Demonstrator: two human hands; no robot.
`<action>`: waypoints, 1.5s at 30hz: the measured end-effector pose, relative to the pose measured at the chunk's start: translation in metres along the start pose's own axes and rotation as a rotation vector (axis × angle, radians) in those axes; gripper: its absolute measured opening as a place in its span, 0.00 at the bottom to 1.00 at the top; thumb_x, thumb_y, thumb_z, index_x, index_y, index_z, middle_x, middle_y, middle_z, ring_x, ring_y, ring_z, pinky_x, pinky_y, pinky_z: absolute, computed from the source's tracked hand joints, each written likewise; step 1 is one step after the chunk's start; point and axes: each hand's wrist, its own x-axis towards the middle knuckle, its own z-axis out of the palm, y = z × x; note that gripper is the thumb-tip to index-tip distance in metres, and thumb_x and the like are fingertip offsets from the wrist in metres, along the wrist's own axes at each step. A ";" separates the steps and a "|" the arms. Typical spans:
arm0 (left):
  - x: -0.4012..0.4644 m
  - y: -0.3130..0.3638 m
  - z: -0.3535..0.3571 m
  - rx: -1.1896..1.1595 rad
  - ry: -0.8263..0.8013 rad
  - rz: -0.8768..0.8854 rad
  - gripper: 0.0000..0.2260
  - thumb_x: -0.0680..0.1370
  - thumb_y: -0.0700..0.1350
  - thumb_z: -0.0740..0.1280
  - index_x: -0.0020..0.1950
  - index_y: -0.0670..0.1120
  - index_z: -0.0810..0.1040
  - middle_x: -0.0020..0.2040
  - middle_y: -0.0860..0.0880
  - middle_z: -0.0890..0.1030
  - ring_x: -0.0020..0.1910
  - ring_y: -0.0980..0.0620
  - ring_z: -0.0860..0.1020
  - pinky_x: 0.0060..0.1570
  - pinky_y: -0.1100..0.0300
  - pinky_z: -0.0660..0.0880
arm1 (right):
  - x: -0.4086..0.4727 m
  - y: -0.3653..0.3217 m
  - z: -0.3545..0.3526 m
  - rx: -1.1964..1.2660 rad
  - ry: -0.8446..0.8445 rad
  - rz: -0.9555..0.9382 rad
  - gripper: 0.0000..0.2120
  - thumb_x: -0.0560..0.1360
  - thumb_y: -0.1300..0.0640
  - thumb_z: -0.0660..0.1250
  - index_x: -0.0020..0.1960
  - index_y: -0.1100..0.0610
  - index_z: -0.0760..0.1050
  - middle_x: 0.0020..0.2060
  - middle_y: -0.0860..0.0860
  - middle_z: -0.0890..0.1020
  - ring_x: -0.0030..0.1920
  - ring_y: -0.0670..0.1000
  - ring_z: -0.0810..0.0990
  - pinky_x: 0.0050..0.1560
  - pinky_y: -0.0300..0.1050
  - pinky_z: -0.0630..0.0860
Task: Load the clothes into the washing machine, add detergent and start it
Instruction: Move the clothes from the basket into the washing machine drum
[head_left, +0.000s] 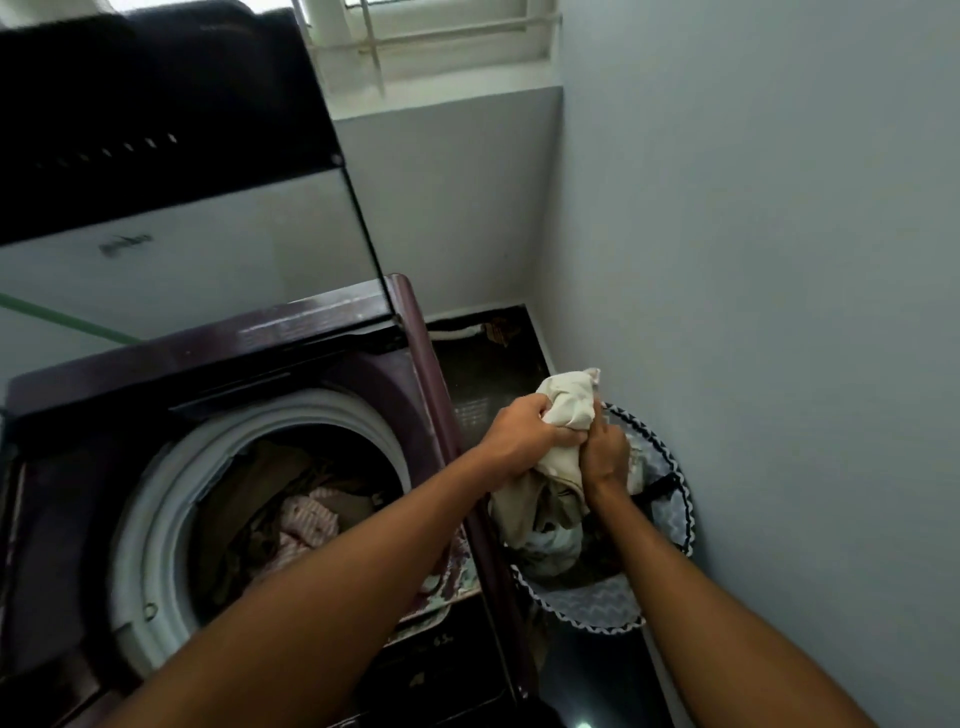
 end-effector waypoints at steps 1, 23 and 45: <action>-0.006 0.002 -0.006 -0.031 0.008 0.009 0.20 0.67 0.55 0.77 0.47 0.43 0.74 0.42 0.50 0.78 0.42 0.52 0.76 0.40 0.54 0.73 | -0.004 -0.008 0.001 0.000 0.001 0.002 0.33 0.82 0.38 0.52 0.52 0.66 0.81 0.47 0.64 0.83 0.50 0.62 0.81 0.46 0.49 0.73; -0.165 0.049 -0.174 -0.622 0.101 0.345 0.12 0.79 0.46 0.68 0.55 0.38 0.77 0.38 0.46 0.79 0.28 0.53 0.74 0.19 0.65 0.70 | -0.124 -0.183 0.028 0.583 -0.903 -0.024 0.20 0.85 0.53 0.55 0.48 0.65 0.80 0.39 0.58 0.86 0.40 0.52 0.86 0.41 0.43 0.82; -0.183 -0.078 -0.208 0.038 0.522 -0.018 0.17 0.80 0.47 0.66 0.68 0.52 0.76 0.60 0.52 0.81 0.56 0.53 0.80 0.53 0.57 0.79 | -0.167 -0.112 0.177 -0.524 -0.531 -0.978 0.10 0.68 0.60 0.66 0.47 0.60 0.83 0.47 0.58 0.79 0.50 0.60 0.77 0.50 0.52 0.76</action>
